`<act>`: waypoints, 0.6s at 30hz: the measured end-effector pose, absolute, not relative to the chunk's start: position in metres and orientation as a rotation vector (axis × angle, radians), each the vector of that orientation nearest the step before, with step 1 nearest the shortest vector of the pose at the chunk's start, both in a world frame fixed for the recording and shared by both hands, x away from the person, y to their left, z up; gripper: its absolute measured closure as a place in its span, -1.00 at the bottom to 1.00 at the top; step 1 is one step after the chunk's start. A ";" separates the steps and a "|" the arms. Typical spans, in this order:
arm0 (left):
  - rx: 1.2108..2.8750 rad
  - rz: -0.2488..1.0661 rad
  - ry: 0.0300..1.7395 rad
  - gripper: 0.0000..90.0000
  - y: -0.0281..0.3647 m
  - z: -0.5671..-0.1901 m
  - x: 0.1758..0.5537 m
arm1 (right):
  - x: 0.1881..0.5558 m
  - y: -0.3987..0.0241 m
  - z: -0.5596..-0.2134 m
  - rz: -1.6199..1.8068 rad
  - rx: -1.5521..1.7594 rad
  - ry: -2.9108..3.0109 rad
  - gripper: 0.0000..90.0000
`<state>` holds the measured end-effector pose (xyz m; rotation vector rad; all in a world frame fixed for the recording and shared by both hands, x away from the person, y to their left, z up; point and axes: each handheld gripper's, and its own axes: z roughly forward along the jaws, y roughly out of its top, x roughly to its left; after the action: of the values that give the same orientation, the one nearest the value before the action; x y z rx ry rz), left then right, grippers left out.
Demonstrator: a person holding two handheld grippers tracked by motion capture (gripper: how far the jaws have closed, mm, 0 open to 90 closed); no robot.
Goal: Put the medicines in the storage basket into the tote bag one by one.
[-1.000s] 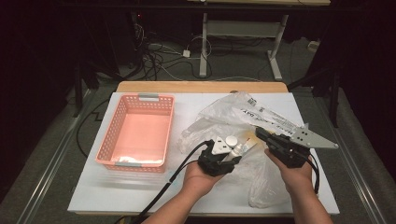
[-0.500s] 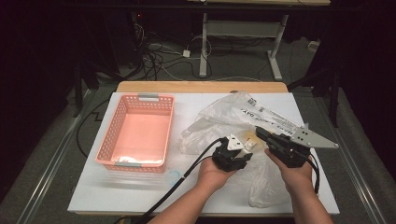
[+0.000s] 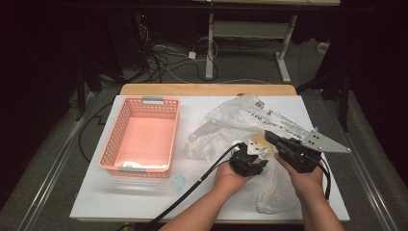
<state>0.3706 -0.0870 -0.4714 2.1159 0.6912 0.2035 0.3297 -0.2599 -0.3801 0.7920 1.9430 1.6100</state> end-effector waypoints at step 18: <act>2.116 0.215 0.642 -0.12 -0.044 -0.457 0.344 | 0.331 -0.260 -0.382 1.609 0.800 1.943 1.00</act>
<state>0.3439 -0.0438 -0.4574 2.1157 0.6424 0.2150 0.3306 -0.2604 -0.3815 0.7999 1.9431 1.6087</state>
